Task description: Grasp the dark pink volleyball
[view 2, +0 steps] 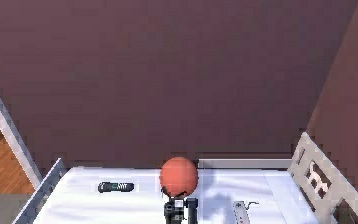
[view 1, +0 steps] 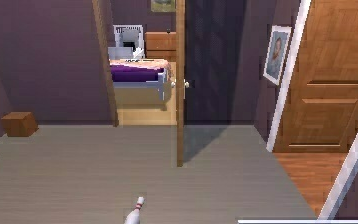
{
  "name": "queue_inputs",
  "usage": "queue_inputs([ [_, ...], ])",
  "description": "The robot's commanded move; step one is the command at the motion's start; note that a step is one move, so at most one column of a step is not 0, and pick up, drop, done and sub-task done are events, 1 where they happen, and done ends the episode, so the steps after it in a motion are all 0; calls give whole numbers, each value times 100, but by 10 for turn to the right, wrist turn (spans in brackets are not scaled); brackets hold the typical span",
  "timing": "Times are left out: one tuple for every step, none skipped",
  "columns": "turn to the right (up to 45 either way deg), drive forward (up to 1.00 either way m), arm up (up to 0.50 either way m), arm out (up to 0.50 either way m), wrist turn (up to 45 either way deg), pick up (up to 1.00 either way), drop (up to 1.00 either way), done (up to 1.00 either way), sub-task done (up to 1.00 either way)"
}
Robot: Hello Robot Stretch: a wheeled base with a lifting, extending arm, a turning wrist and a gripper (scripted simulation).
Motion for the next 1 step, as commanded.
queue_inputs([
  [0, 0, 0, 0, 0, 0, 0, 100, 0],
])
